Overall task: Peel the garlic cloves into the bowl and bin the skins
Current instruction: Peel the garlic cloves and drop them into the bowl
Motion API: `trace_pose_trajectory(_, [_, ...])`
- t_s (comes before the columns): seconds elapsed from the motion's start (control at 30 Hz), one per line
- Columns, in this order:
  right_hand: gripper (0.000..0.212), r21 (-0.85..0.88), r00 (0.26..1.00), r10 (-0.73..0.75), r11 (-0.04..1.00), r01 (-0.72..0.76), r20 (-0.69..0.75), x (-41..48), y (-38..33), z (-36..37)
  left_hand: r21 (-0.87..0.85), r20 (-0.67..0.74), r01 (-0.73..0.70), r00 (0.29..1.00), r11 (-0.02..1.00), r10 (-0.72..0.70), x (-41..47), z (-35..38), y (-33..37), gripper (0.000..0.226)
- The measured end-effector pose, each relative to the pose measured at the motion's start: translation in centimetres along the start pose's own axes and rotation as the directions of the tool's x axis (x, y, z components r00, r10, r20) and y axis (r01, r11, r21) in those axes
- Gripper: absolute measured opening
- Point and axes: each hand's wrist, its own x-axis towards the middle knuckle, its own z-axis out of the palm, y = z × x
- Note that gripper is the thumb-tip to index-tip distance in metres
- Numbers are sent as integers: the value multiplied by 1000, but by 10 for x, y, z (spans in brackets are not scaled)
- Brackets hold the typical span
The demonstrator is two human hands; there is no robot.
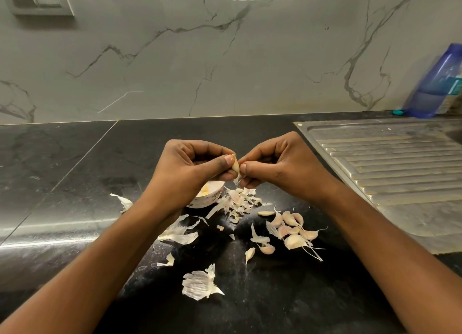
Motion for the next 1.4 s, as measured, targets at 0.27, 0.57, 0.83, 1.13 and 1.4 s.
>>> trace_pose_trajectory(0.27, [13,-12,1000,-23,1000,22,-11,-1,-1,1,25,-10,-22,1000,999,22,0,0,-3,19])
trace_pose_trajectory(0.57, [8,1,999,-2,1000,2,-33,0,0,2,30,-19,-31,999,999,32,0,0,-3,23])
trace_pose_trajectory(0.83, [14,0,999,-15,1000,15,-29,1,1,4,82,-35,-53,998,995,56,1,1,-8,16])
trace_pose_trajectory(1.13, [8,12,999,-9,1000,10,-46,1,2,4,70,-31,-62,997,996,64,1,1,-8,16])
trace_pose_trajectory(1.4, [13,10,999,4,1000,-4,-33,2,4,6,170,-46,-103,993,980,112,2,2,-12,11])
